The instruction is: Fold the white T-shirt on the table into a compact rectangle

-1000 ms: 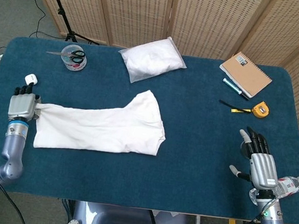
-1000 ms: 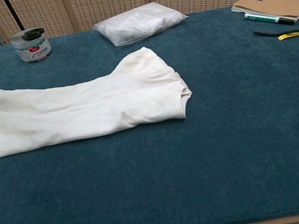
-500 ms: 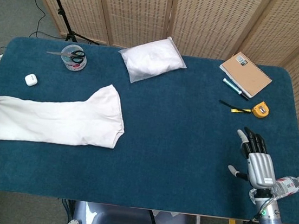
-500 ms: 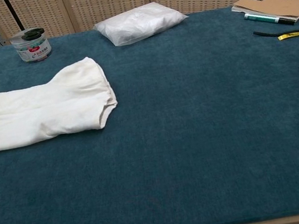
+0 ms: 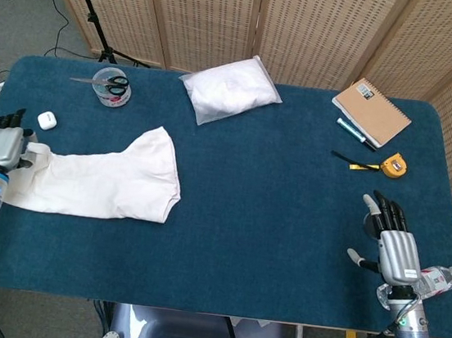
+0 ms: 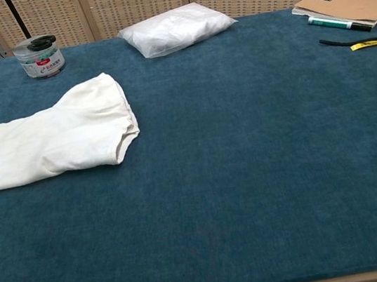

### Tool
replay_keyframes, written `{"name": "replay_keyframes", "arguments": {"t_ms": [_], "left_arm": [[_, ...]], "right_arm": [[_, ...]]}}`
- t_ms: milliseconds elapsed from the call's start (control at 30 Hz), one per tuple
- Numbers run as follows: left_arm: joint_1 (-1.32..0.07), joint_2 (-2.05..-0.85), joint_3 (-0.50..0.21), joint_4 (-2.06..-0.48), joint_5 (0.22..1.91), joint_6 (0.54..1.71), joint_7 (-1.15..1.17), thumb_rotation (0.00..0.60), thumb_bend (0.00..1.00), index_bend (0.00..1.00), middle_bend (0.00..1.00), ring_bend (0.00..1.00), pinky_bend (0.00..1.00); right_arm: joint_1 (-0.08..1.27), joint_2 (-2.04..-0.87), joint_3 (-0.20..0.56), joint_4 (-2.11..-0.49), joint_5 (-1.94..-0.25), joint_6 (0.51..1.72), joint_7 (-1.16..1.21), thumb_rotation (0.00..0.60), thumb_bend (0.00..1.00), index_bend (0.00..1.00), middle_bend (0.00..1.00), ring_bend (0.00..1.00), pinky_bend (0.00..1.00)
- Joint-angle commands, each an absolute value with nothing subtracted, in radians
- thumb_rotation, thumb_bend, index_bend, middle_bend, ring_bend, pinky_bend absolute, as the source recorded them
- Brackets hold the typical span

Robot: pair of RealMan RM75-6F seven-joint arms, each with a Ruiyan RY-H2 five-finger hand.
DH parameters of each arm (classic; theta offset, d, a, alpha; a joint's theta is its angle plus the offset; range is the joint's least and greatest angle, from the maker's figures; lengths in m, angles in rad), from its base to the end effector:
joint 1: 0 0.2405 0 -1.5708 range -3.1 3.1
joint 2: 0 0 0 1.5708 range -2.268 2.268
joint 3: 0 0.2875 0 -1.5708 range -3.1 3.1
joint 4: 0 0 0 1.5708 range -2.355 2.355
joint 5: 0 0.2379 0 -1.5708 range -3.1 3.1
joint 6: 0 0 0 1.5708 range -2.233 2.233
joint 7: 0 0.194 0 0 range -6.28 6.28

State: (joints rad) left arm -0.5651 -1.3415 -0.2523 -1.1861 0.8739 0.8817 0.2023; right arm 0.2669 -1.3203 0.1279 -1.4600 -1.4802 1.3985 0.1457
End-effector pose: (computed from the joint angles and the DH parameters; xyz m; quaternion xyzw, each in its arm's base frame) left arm -0.3718 0.4557 0.1031 -0.5730 -0.4589 -0.2717 0.6222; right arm -0.3116 -0.3163 0.0899 0.5823 -0.4051 0.4865 0.5100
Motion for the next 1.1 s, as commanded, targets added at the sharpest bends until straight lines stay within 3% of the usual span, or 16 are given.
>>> {"name": "replay_keyframes", "arguments": {"t_ms": [33, 267, 1100], "left_arm": [[-0.571, -1.319, -0.27, -1.343, 0.961, 0.979, 0.196, 0.6, 0.64, 0.76, 0.0, 0.0, 0.0], [-0.633, -1.411, -0.283, -1.338, 0.954, 0.992, 0.255, 0.6, 0.64, 0.76, 0.0, 0.0, 0.0], [-0.877, -1.734, -0.332, -1.048, 0.846, 0.892, 0.418, 0.6, 0.63, 0.76, 0.0, 0.0, 0.0]], "right_arm": [[0.265, -1.317, 0.129, -1.463, -1.48, 1.401, 0.149, 0.6, 0.0, 0.0, 0.0, 0.0, 0.02], [0.262, -1.307, 0.135, -1.47, -1.476, 1.405, 0.163, 0.6, 0.0, 0.0, 0.0, 0.0, 0.02], [0.263, -1.302, 0.145, -1.462, -1.457, 1.392, 0.184, 0.6, 0.0, 0.0, 0.0, 0.0, 0.02]]}}
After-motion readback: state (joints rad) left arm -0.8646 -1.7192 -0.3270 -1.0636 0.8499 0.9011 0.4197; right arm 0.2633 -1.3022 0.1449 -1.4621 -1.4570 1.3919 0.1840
